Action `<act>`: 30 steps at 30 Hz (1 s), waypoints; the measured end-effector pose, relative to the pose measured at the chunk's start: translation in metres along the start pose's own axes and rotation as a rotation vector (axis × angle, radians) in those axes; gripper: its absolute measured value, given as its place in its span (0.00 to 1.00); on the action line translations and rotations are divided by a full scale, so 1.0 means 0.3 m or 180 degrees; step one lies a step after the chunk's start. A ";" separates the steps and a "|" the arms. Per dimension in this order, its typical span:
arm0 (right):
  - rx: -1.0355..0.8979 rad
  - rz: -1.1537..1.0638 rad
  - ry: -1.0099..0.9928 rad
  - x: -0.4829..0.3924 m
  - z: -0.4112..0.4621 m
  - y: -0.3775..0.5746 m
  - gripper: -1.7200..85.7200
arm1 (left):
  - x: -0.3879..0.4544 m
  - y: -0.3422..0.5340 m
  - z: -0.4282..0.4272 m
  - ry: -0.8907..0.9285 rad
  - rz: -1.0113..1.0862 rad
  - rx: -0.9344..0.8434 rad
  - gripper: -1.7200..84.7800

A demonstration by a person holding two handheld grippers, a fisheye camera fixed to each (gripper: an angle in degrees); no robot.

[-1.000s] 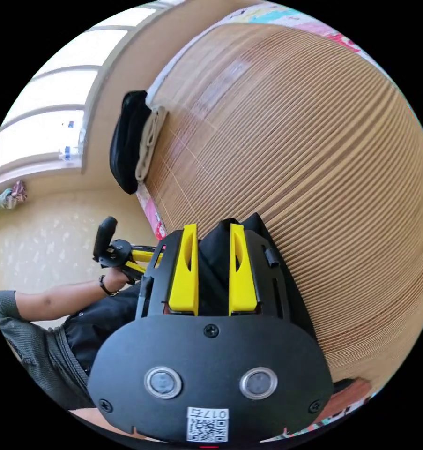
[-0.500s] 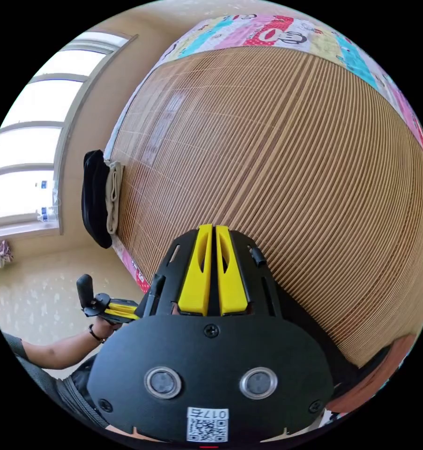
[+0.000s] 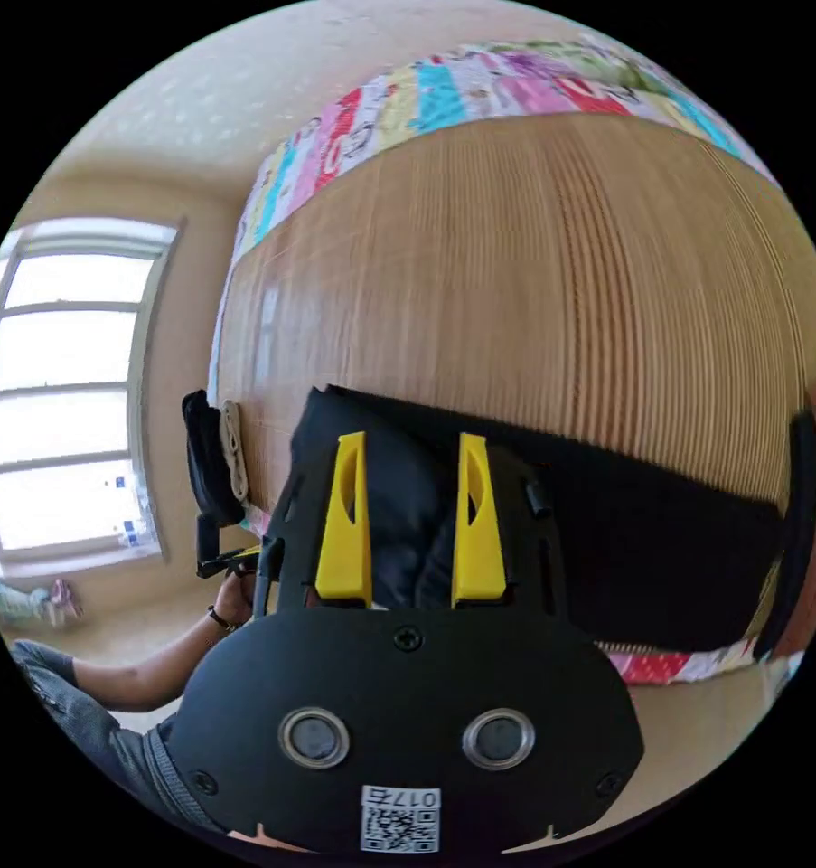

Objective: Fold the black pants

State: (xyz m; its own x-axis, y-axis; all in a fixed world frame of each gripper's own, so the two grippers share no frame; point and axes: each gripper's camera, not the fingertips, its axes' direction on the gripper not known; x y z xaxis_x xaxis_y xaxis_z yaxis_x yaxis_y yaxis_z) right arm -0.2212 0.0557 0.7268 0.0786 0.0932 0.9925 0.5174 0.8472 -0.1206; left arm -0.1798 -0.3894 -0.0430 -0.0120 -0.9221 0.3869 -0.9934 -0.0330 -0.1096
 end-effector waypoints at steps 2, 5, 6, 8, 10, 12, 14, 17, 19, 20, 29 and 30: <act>-0.0163 0.0347 0.0080 0.105 0.022 0.144 0.18 | -0.002 -0.012 0.062 -0.0066 0.0115 -0.0363 0.07; -0.0519 0.0483 -0.0017 0.137 0.076 0.224 0.18 | -0.016 -0.006 0.085 -0.0237 0.0003 -0.0580 0.07; -0.0615 0.0448 -0.0057 0.131 0.089 0.225 0.18 | -0.015 -0.003 0.081 -0.0241 0.0007 -0.0574 0.07; -0.0873 0.0303 -0.0159 0.088 0.119 0.200 0.12 | 0.001 0.012 0.038 -0.0270 0.0114 -0.0409 0.09; -0.0867 0.0129 -0.0095 0.034 0.081 0.158 0.09 | 0.002 0.017 -0.012 -0.0296 0.0158 -0.0220 0.13; -0.0695 -0.0065 0.0067 -0.036 0.007 0.116 0.08 | -0.014 0.009 -0.061 -0.0265 0.0133 -0.0020 0.17; -0.0370 -0.0227 0.0355 -0.106 -0.086 0.073 0.08 | -0.056 -0.037 -0.090 -0.0121 0.0069 0.0087 0.20; -0.0695 0.0137 0.0529 -0.057 -0.057 0.009 0.10 | -0.097 -0.123 -0.043 0.0047 0.0083 -0.0096 0.23; -0.0946 0.0392 0.0549 -0.010 -0.039 -0.007 0.10 | -0.111 -0.172 0.017 0.0178 0.0111 -0.0318 0.22; -0.0843 0.0442 0.0532 -0.005 -0.068 0.001 0.10 | -0.120 -0.195 0.056 0.0321 0.0127 -0.0442 0.21; -0.0374 0.0293 0.1033 -0.142 -0.185 0.114 0.03 | -0.085 -0.147 0.070 0.1554 0.0586 -0.0723 0.08; -0.0525 0.0383 0.1072 -0.127 -0.149 0.116 0.03 | -0.058 -0.136 0.056 0.1595 0.0694 -0.0693 0.08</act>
State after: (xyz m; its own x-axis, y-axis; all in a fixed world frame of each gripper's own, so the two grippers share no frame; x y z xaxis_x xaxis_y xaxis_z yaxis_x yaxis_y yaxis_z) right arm -0.1682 0.0584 0.6839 0.4081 -0.0135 0.9128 0.6152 0.7428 -0.2641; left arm -0.1371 -0.3785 -0.0606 -0.2182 -0.6022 0.7679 -0.9619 0.2656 -0.0650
